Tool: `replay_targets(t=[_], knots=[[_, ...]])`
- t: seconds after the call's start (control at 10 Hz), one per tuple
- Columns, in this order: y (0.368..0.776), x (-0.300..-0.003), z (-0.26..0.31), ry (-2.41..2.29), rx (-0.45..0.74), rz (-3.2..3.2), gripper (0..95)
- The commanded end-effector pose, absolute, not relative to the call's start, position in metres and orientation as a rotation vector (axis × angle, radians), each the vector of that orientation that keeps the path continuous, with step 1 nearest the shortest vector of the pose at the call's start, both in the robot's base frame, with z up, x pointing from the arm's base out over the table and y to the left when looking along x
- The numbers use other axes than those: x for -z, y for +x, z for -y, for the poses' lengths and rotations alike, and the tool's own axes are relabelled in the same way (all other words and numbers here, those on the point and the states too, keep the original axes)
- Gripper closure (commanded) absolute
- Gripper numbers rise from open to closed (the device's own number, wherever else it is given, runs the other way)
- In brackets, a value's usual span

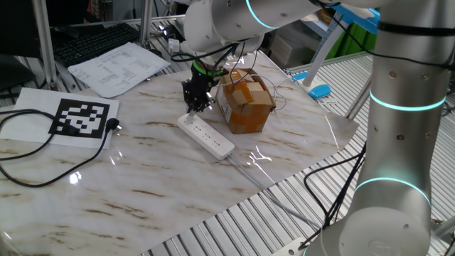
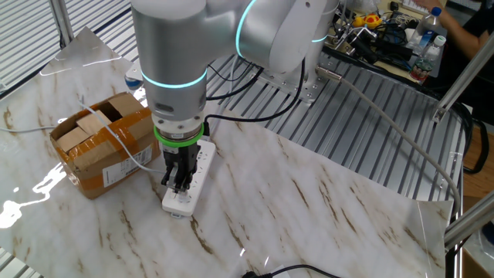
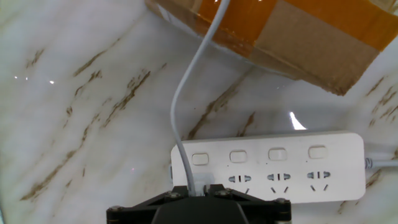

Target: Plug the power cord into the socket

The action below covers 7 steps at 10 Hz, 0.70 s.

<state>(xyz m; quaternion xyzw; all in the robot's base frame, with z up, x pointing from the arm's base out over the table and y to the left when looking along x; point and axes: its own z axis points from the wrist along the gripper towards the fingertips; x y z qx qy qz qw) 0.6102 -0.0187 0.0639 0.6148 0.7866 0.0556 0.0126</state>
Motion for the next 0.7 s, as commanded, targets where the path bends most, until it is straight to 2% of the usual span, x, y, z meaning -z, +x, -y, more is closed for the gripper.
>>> replay_targets(t=[0.1, 0.7], knots=[[0.6121, -0.0587, 0.0177, 1.919, -0.166, -2.440, 95.0], [0.6121, -0.0556, 0.0170, 1.938, -0.184, -2.429, 95.0]])
